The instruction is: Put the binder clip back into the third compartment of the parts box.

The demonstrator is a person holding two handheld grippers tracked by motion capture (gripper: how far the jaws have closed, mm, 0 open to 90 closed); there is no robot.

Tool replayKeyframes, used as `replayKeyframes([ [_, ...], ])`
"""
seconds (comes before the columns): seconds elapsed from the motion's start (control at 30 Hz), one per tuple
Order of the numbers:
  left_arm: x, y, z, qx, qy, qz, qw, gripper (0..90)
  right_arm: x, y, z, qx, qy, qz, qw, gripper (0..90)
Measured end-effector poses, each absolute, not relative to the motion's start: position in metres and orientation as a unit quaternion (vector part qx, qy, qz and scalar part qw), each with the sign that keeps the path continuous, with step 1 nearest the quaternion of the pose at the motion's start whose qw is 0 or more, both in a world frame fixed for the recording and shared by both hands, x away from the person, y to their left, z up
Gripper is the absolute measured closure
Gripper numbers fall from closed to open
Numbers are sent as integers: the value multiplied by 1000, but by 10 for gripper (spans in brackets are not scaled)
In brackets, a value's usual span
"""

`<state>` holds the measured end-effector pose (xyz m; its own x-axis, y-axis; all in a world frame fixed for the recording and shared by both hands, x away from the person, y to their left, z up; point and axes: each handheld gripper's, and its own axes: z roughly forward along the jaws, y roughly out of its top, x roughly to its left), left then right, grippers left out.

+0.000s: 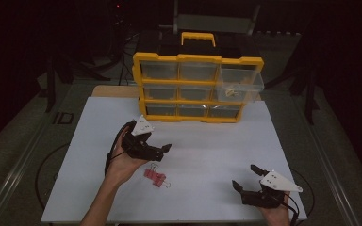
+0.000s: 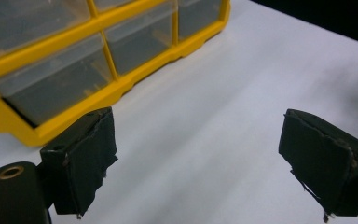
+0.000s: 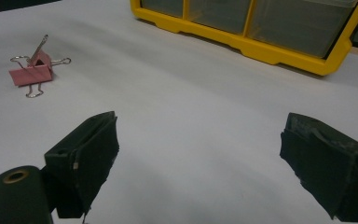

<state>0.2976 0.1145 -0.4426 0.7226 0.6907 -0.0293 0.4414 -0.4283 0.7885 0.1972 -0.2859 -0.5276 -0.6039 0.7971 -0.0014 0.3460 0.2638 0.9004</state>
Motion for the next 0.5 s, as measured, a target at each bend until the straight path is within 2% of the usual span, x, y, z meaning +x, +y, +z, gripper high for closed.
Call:
replayKeyframes([
  [0.5, 273, 112, -466, 846, 334, 173, 377, 116, 197, -286, -527, 379, 758, 474, 239, 110],
])
